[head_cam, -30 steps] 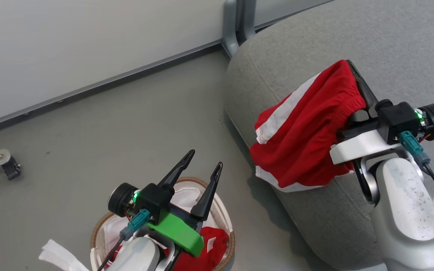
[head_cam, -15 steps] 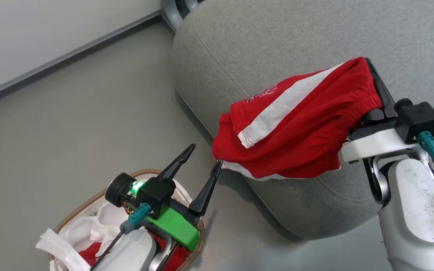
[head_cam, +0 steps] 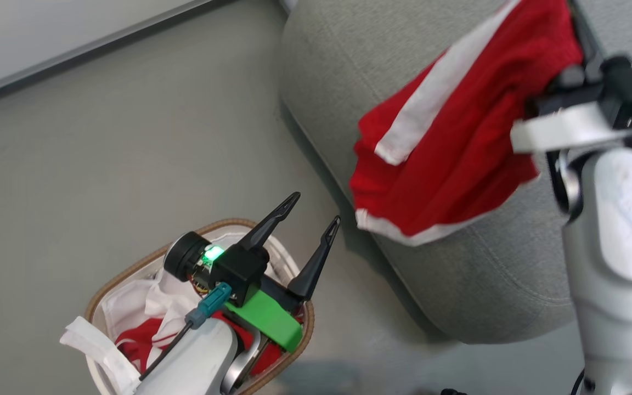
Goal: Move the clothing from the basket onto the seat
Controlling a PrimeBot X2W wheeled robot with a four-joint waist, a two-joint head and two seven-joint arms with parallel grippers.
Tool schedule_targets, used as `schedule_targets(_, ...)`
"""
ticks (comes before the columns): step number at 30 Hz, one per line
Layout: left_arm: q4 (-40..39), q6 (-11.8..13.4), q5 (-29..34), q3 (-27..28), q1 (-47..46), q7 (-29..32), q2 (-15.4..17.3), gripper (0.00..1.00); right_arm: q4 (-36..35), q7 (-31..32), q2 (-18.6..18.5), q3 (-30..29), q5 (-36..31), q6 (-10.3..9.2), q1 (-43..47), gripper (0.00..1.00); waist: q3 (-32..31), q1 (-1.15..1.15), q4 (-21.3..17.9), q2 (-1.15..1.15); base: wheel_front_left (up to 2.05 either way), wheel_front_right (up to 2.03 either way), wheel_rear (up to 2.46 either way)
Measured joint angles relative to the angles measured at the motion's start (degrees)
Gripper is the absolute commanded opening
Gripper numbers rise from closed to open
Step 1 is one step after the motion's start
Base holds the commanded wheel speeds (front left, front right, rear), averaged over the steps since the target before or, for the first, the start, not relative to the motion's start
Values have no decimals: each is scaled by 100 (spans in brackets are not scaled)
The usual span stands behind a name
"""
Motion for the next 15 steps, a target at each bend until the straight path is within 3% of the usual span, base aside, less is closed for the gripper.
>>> schedule_targets(2, -20, 0, 8, -46, -69, -1, -10, 100, 126, 0, -82, -51, -105, 0, -502, 0, 99, 0, 120, 0, 0, 0, 0)
schedule_targets(9, -44, 0, 38, -214, -324, -1, -99, 100, 776, 1, -902, -342, -298, 1, -2357, 0, 447, 1, 605, 0, 0, 0, 0)
schedule_targets(15, -83, 0, 105, -301, -506, 0, -218, 100, 1206, 159, -1647, -817, -379, 0, -3440, 0, 799, 0, 1049, 0, 0, 0, 0)
